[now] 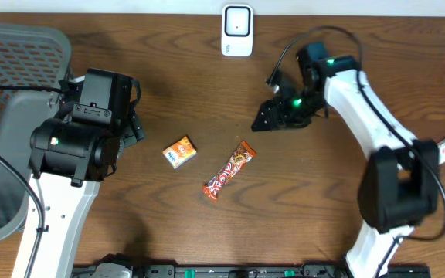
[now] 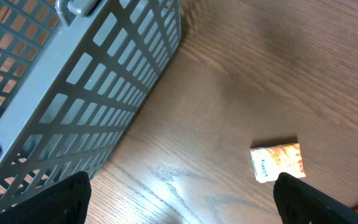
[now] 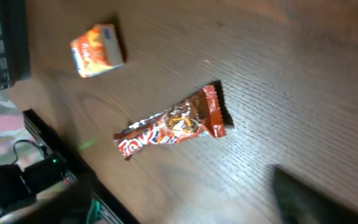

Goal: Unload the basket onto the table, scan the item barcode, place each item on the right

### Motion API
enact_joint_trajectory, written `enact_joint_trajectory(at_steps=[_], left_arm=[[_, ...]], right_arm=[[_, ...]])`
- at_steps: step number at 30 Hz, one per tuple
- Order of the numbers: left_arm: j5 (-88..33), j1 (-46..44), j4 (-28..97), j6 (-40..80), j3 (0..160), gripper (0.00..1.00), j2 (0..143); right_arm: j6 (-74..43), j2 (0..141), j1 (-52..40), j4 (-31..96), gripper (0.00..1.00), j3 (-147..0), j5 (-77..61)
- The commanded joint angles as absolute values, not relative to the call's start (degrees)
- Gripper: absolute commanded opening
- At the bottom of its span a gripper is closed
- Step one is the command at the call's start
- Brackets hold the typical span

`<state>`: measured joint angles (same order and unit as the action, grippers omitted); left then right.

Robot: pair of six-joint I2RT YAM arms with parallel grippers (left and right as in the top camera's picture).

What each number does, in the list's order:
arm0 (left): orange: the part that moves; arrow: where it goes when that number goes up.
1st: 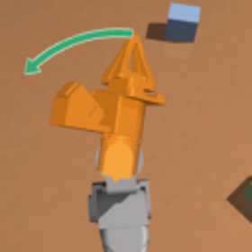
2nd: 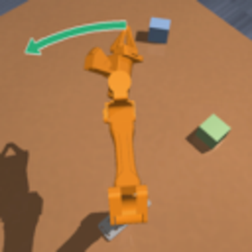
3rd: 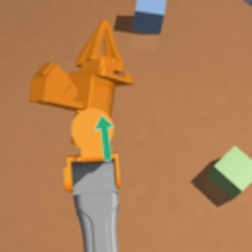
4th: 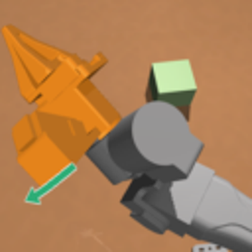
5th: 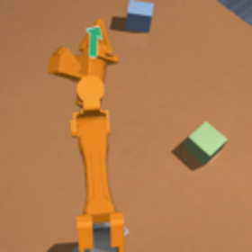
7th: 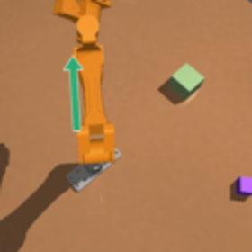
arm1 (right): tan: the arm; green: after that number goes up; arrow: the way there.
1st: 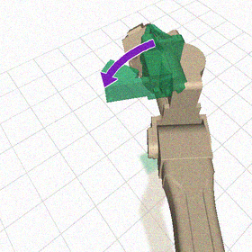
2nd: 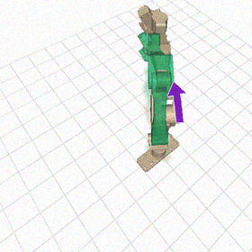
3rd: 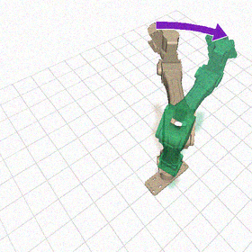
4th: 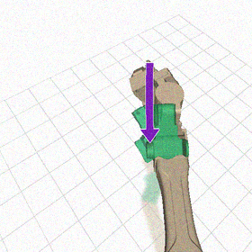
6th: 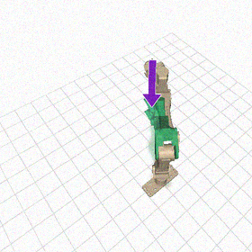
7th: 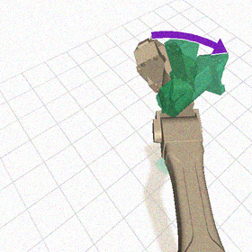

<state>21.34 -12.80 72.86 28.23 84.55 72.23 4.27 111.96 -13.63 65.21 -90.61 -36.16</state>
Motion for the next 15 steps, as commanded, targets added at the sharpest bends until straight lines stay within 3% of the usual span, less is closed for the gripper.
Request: enact_joint_trajectory(at_steps=[1, 6, 15], left_arm=[[22.11, -12.49, 72.86, 27.68, 84.53, 0.94, 72.34], [22.11, -12.49, 72.86, 27.68, 84.53, 0.94, 72.34], [22.11, -12.49, 72.88, 27.70, 84.53, 0.94, 72.34]], right_arm=[[7.62, 114.28, -14.35, 64.90, 0.99, -87.85, -33.98], [8.84, 116.05, -14.76, 59.88, 0.93, -81.17, -32.01], [8.86, 116.27, -17.89, 48.47, 0.99, -72.27, -33.82]])
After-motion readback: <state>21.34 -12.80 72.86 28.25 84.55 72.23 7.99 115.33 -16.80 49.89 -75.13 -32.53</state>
